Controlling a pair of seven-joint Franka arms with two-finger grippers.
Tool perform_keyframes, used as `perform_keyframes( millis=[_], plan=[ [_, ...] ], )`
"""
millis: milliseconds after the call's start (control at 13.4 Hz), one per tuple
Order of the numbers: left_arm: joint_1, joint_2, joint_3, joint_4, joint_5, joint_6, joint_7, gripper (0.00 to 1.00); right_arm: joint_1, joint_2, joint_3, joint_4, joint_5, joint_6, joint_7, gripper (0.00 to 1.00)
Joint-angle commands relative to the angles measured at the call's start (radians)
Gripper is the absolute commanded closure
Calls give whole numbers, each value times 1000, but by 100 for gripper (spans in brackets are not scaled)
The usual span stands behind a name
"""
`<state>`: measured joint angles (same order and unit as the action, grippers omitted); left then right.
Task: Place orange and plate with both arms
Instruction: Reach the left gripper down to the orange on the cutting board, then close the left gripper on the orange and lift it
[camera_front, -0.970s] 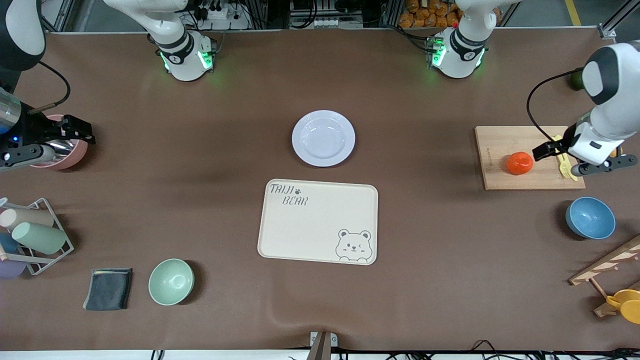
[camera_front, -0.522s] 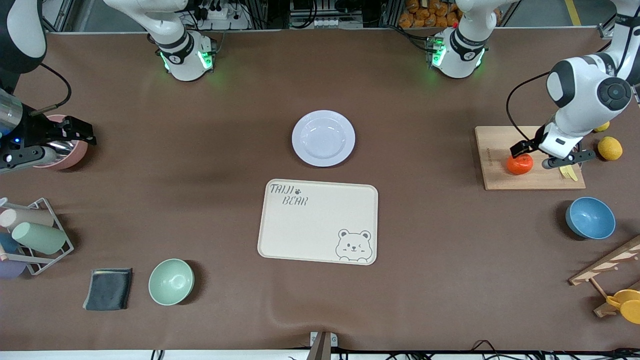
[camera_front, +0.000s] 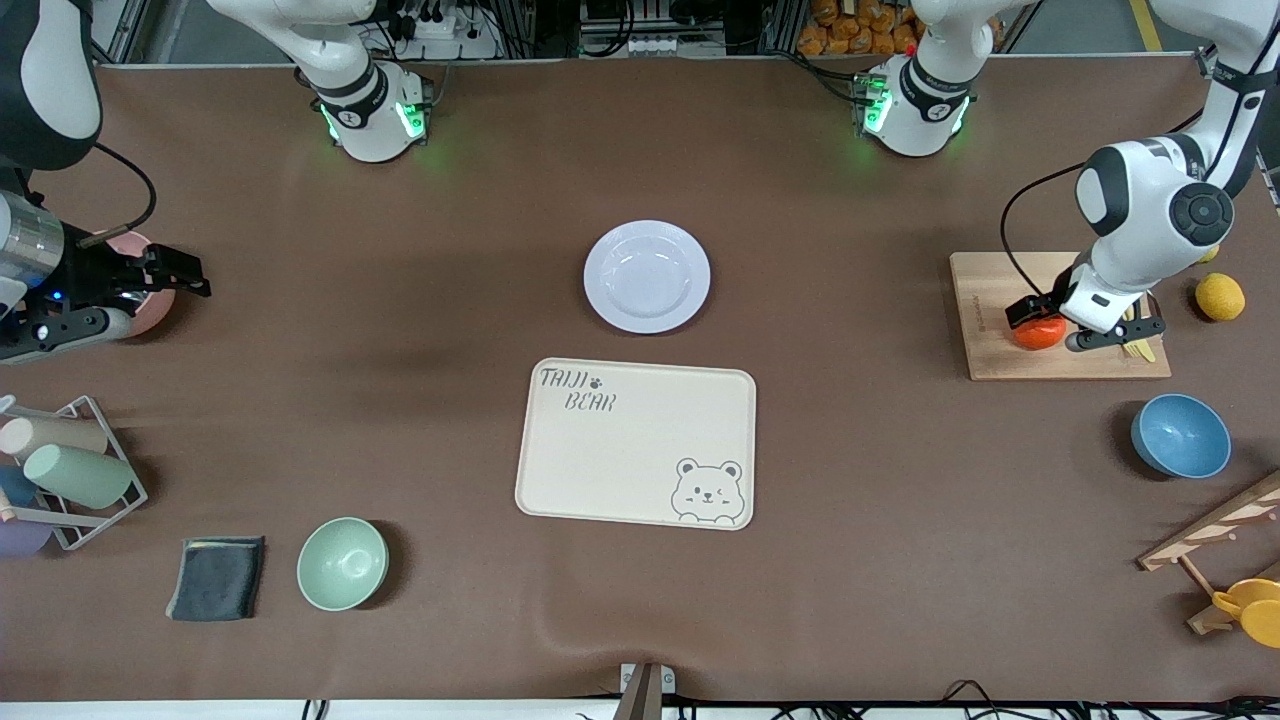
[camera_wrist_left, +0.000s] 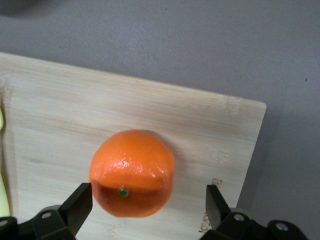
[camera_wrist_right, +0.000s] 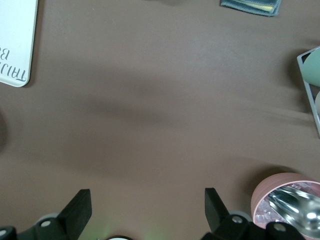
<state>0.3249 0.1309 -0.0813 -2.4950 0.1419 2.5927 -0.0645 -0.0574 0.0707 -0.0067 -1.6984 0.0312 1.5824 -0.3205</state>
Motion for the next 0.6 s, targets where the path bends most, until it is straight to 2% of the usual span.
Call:
perform_keyframes(
  millis=[0,522],
  plan=[
    [37,39,-8,21,51,37,-3,0,-10,26,1,0,65,-19,-2,0],
    [39,62,-6,28,53,35,-1,0,2,60,1,-6,99,-41,3,0]
  ],
)
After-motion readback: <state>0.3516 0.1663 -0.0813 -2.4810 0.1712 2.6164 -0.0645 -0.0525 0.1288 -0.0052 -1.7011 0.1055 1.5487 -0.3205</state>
